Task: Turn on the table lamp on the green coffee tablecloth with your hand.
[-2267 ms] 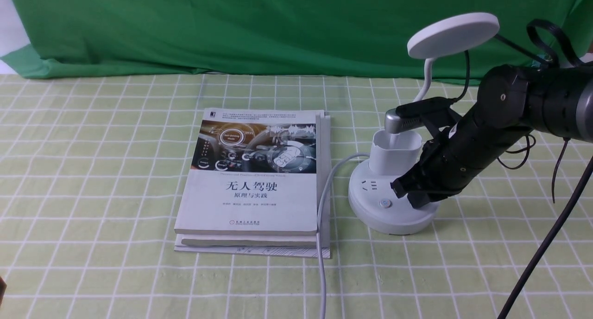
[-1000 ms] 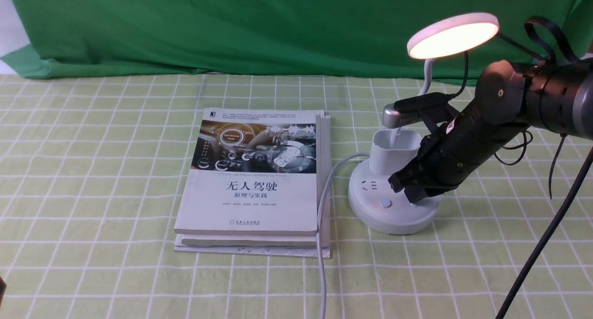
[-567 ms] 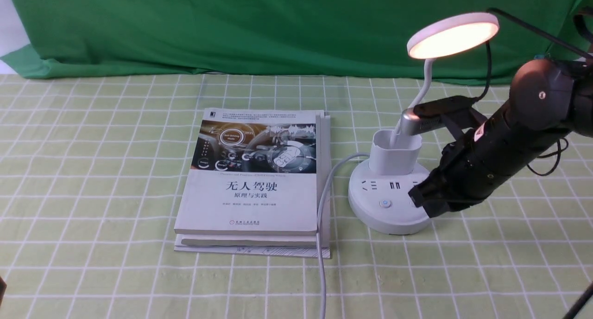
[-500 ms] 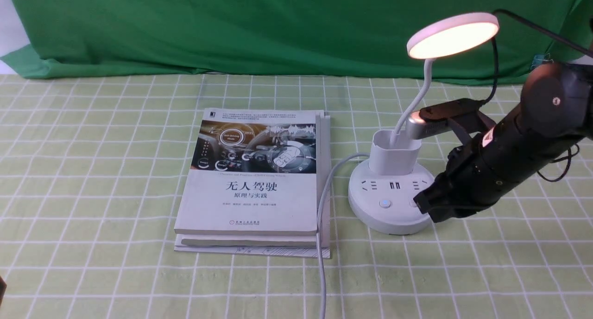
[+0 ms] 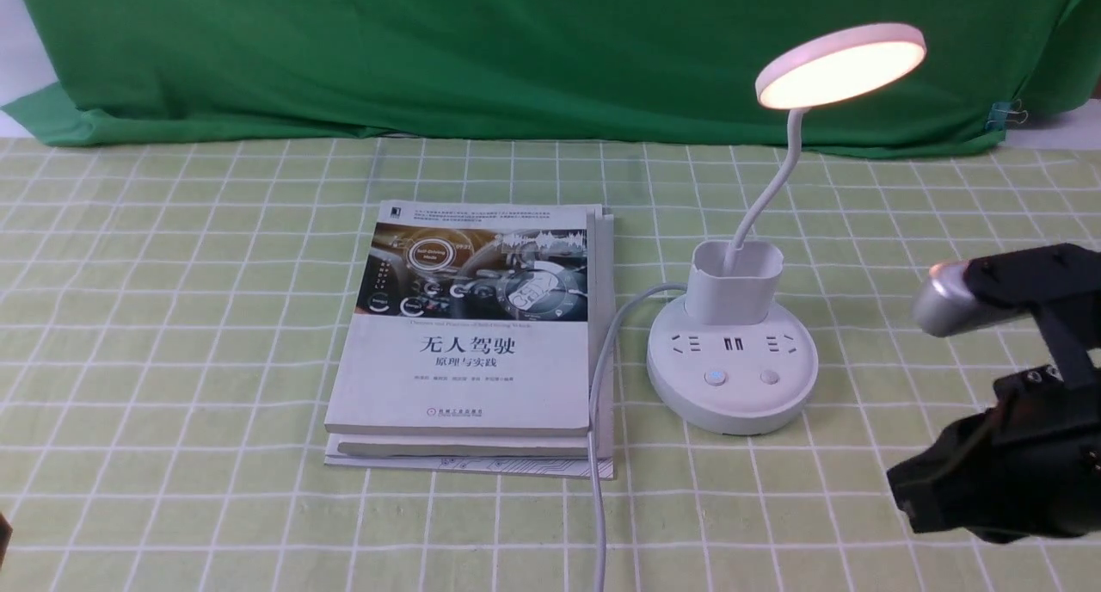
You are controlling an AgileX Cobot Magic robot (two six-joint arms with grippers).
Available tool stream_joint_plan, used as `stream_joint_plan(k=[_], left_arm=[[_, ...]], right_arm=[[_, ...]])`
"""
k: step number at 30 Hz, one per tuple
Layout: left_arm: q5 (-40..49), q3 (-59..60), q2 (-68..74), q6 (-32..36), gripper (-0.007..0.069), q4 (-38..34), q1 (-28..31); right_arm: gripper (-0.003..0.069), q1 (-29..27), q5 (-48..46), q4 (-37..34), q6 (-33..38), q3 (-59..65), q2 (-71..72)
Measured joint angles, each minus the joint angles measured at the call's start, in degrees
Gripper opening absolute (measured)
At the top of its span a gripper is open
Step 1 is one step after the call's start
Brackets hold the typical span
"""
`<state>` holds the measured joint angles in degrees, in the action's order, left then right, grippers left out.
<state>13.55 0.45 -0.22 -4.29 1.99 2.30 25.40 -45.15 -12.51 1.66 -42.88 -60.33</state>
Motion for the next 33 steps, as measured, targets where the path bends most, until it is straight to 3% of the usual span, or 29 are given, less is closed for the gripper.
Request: stream_joint_plan(k=[8, 15, 17, 25, 33], left_arm=[[0.0, 0.0, 0.0, 0.0, 0.0003, 0.0, 0.0], [0.0, 0.0, 0.0, 0.0, 0.0003, 0.0, 0.0], [0.0, 0.0, 0.0, 0.0, 0.0003, 0.0, 0.0], [0.0, 0.0, 0.0, 0.0, 0.0003, 0.0, 0.0], [0.0, 0.0, 0.0, 0.0, 0.0003, 0.0, 0.0]], right_arm=[[0.0048, 0.0, 1.5, -0.1, -1.2, 0.4, 8.5], [0.0028, -0.9, 8.9, 3.1, -0.7, 2.5, 12.7], [0.0027, -2.7, 11.7, 3.5, -0.6, 4.5, 14.8], [0.0027, -18.8, 34.4, 4.5, 7.0, 31.7, 40.9], [0.0027, -25.6, 37.4, 4.5, 9.6, 43.2, 54.6]])
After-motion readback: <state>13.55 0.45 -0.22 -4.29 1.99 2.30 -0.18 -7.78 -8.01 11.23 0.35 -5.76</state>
